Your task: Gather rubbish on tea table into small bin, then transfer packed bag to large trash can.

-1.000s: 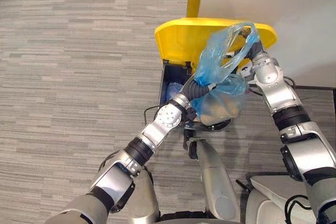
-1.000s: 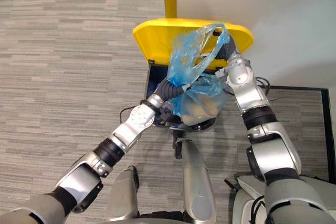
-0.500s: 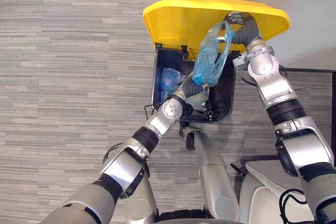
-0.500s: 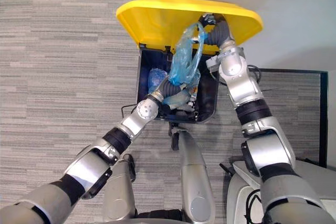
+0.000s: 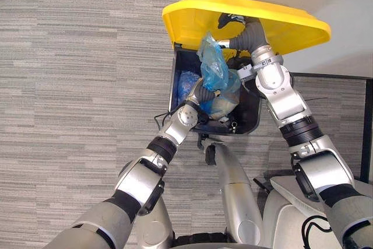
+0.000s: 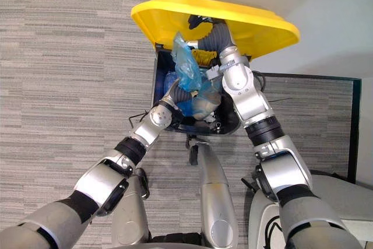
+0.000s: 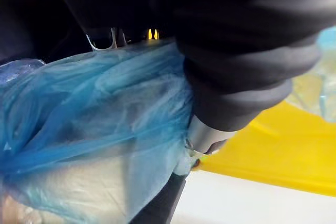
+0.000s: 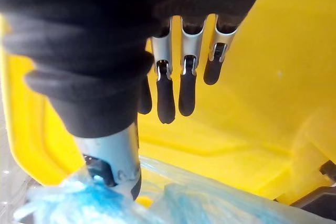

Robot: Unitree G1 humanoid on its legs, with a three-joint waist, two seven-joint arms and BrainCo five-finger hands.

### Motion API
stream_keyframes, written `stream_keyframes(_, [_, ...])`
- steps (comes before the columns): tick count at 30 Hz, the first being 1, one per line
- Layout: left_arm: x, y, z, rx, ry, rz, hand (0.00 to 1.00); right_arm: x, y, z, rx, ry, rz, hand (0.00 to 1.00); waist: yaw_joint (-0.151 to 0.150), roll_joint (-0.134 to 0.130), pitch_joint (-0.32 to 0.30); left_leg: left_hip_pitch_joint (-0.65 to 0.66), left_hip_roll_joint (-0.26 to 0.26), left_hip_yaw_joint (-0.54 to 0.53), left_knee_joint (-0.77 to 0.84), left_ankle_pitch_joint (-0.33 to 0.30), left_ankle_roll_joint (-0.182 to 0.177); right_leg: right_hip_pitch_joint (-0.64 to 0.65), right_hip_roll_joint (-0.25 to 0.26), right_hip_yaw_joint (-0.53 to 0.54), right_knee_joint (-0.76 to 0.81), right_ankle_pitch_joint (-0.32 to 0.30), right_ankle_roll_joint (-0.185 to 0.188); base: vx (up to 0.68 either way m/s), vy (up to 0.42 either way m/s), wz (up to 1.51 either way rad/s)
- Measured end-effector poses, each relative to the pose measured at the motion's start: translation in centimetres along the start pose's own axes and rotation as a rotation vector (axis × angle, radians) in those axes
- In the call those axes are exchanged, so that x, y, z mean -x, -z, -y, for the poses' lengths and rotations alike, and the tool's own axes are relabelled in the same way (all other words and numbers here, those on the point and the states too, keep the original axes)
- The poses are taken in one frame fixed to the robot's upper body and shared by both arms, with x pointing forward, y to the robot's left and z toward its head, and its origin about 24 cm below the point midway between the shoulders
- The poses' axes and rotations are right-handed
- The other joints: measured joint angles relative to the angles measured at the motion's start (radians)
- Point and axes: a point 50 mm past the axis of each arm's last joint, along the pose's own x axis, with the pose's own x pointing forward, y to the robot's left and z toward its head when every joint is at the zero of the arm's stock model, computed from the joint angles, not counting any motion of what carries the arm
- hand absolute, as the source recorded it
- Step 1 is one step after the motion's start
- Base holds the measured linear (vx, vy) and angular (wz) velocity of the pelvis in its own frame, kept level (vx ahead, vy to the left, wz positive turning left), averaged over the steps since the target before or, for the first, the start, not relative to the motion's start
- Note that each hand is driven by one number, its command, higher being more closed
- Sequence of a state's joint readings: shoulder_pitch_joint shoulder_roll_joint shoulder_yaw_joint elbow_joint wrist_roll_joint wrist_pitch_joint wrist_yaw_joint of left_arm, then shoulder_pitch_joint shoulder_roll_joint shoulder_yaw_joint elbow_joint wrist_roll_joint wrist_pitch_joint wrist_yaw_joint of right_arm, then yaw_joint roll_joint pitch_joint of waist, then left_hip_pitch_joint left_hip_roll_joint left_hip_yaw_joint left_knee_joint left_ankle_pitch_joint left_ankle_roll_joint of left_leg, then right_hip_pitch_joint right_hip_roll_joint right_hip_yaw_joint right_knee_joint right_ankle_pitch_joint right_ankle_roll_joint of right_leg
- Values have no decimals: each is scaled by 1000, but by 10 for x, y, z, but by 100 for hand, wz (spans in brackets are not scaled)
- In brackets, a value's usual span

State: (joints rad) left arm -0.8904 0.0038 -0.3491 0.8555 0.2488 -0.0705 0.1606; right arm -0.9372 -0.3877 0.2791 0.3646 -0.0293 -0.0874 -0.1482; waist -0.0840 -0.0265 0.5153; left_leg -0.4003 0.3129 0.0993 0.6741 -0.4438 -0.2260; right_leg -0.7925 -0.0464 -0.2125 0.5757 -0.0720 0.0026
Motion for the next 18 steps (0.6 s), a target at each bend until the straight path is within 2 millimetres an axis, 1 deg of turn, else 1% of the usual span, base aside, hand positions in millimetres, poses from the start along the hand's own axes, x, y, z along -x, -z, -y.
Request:
stream_keyframes(2, [0, -1, 1, 4, 3, 1, 0, 4, 4, -3, -9, -4, -11, 0, 1, -1, 0, 1, -1, 5, 4, -1, 2, 3, -4, 1, 0, 0, 0, 0, 0, 0])
stream_keyframes(4, [0, 0, 2, 7, 4, -1, 0, 7, 8, -8, -17, -12, -25, 0, 6, -8, -4, 5, -3, 13, 5, -2, 5, 4, -4, 7, 0, 0, 1, -2, 9, -4])
stream_keyframes(6, [3, 8, 4, 8, 12, -24, 0, 12, 13, -12, -18, -24, -43, 0, 7, -19, -11, 10, -5, 18, 5, -4, 7, 5, -3, 12, 0, -3, 4, -1, 18, -5])
stream_keyframes(7, [6, 16, 5, 3, 19, -56, 0, 14, 17, -14, -10, -30, -57, 0, 7, -27, -15, 11, -6, 18, 5, -4, 8, 6, -3, 13, 0, -3, 4, 0, 0, 0])
stream_keyframes(10, [11, 26, 9, -9, 36, -82, 0, 16, 22, -14, 2, -35, -77, 0, 6, -31, -18, 20, -8, 16, 5, -5, 10, 16, -4, 14, 0, 0, 0, 2, 7, 1])
stream_keyframes(12, [12, 29, 11, -22, 47, -92, 0, 17, 28, -15, 34, -43, -100, 0, 7, -33, -19, 31, -10, 15, 4, -6, 12, 29, -4, 16, 0, 1, 0, 1, 11, 2])
stream_keyframes(14, [14, 36, 9, -47, 52, -113, 0, 20, 39, -18, 109, -70, -133, 0, 6, -46, -29, 32, -16, 15, 4, -7, 14, 29, -6, 20, -1, 2, -1, 0, 0, 0])
stream_keyframes(16, [15, 41, 8, -67, 57, -125, 0, 24, 48, -19, 183, -104, -161, 0, 7, -51, -32, 33, -17, 14, 4, -7, 14, 32, -6, 20, -2, 3, -1, 0, 0, 0])
stream_keyframes(18, [17, 45, 6, -71, 54, -135, 0, 27, 56, -20, 243, -131, -190, 0, 7, -51, -32, 42, -18, 14, 4, -8, 16, 40, -6, 20, -2, 4, -3, 0, 0, 0])
